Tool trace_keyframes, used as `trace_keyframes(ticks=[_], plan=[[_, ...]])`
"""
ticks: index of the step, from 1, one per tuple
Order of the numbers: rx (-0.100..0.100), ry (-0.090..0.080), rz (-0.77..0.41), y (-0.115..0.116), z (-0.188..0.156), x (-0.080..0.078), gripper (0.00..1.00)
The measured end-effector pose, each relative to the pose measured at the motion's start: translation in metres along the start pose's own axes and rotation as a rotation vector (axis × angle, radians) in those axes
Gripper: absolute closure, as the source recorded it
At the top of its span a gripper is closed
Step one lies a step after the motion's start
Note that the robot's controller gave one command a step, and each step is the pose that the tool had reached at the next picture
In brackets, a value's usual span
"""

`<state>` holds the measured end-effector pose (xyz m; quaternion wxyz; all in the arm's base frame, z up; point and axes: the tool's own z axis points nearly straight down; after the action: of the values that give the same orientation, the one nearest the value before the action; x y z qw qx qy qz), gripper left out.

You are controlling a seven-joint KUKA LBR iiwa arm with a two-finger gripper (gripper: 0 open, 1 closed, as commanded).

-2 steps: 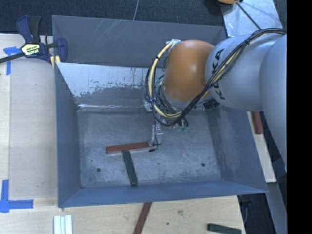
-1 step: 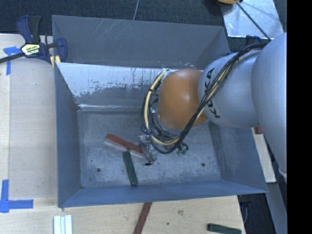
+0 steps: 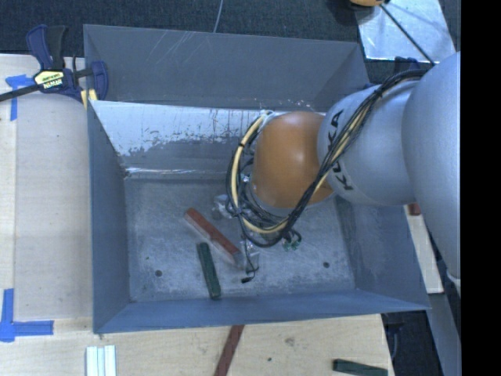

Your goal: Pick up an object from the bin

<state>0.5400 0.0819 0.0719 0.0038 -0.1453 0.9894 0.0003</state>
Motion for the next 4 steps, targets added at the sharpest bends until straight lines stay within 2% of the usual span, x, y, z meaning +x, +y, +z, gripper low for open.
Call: trace_keyframes(ticks=[1,2,3,4], plan=[[0.0,0.0,0.0,0.0,0.0,0.0,0.0],[0.0,-0.001,-0.249,0.043,-0.001,-0.014,1.0],[-0.001,0.001,-0.248,0.043,0.0,-0.013,0.0],[-0.001,0.001,-0.248,0.043,0.0,-0.013,0.0]])
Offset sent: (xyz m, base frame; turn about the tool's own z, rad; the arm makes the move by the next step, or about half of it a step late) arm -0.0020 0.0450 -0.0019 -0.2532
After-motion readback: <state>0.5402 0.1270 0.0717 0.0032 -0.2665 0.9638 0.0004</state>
